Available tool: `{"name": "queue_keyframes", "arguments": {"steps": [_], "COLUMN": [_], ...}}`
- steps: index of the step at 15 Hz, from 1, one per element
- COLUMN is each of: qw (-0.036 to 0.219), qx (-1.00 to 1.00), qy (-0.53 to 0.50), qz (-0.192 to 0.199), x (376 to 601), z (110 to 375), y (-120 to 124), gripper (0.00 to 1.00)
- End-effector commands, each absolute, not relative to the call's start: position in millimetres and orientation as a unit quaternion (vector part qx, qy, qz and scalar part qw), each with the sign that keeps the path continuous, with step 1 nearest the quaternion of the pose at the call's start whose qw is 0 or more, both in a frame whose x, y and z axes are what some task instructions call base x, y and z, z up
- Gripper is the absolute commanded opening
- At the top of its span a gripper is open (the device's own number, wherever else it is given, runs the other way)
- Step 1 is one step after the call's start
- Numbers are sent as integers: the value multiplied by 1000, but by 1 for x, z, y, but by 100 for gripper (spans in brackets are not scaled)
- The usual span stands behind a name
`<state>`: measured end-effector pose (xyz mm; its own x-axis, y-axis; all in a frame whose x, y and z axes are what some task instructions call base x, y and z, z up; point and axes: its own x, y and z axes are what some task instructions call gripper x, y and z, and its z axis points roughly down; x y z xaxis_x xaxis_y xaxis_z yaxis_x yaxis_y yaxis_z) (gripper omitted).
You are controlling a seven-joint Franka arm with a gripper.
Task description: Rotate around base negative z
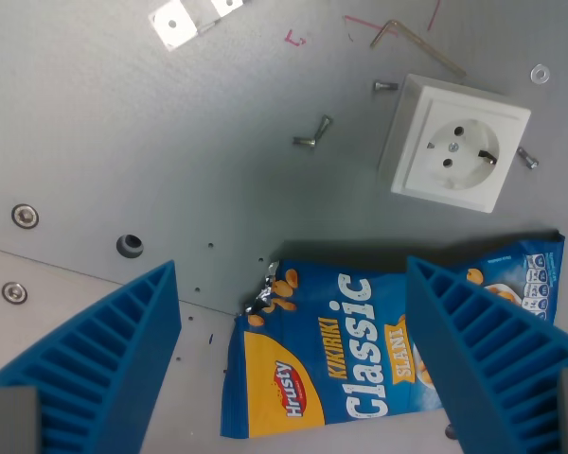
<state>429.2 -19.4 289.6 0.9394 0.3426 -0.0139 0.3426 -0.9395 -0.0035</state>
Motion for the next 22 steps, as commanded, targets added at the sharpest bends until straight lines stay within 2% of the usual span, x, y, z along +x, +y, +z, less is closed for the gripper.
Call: {"name": "queue_keyframes", "arguments": {"steps": [1, 22], "qw": [0, 1], "qx": [-986, -1000], "qy": [-168, -28], "qz": [5, 4], "x": [429, 429], "z": [292, 292], "y": [-20, -20], "gripper": [100, 100]}}
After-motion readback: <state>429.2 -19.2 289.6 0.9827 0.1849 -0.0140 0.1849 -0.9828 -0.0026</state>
